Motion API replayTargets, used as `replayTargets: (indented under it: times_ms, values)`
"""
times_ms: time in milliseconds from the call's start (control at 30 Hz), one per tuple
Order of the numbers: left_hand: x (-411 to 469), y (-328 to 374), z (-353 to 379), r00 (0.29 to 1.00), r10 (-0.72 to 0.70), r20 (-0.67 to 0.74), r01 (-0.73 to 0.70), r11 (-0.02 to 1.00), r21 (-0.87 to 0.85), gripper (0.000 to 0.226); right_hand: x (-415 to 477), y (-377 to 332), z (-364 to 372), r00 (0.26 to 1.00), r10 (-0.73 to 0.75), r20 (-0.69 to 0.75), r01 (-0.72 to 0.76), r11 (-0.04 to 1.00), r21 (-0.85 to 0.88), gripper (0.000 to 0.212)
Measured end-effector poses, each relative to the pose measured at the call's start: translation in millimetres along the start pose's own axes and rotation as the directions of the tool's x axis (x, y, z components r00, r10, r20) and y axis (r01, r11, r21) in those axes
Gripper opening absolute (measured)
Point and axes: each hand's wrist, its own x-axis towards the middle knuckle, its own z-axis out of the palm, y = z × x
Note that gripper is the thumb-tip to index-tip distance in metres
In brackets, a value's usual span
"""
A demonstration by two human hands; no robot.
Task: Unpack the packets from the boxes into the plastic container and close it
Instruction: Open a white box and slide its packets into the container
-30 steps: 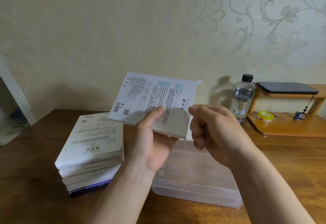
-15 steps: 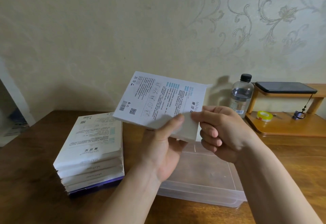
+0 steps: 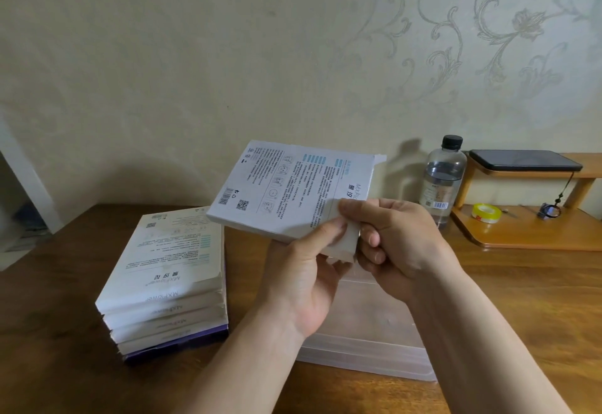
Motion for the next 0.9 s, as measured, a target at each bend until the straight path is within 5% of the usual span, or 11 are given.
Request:
replayTargets:
  times_ms: [133, 467, 633, 767, 900]
  values:
    - [-0.1, 4.8, 1.2, 1.000, 0.003, -0.014, -0.003, 1.000, -0.028, 0.053, 1.3, 1.4, 2.0, 1.000, -0.001, 0.004, 0.001, 1.000, 0.014, 0.044]
    - [-2.2, 10.1, 3.9, 0.999, 0.000, -0.040, -0.003, 0.998, -0.069, 0.045, 1.3, -3.4, -2.3, 0.988, -0.119, -0.098, 0.084, 0.949, -0.304, 0.021]
    - [-1.6, 10.1, 5.0, 0.998, -0.046, -0.038, 0.042, 0.996, -0.084, 0.041, 2.6, -3.8, -4.8, 0.998, -0.013, -0.064, 0.004, 0.990, -0.141, 0.039]
    - [-2.2, 16.2, 8.1, 0.998, -0.056, -0.034, 0.050, 0.988, -0.144, 0.048, 2.5, -6.8, -9.2, 0.994, 0.104, 0.031, -0.106, 0.993, 0.062, 0.038]
    - [-1.6, 22.7, 10.3, 0.996, -0.062, -0.067, 0.049, 0.981, -0.189, 0.045, 1.7, -7.8, -8.0, 0.995, 0.103, 0.015, -0.103, 0.993, 0.064, 0.031]
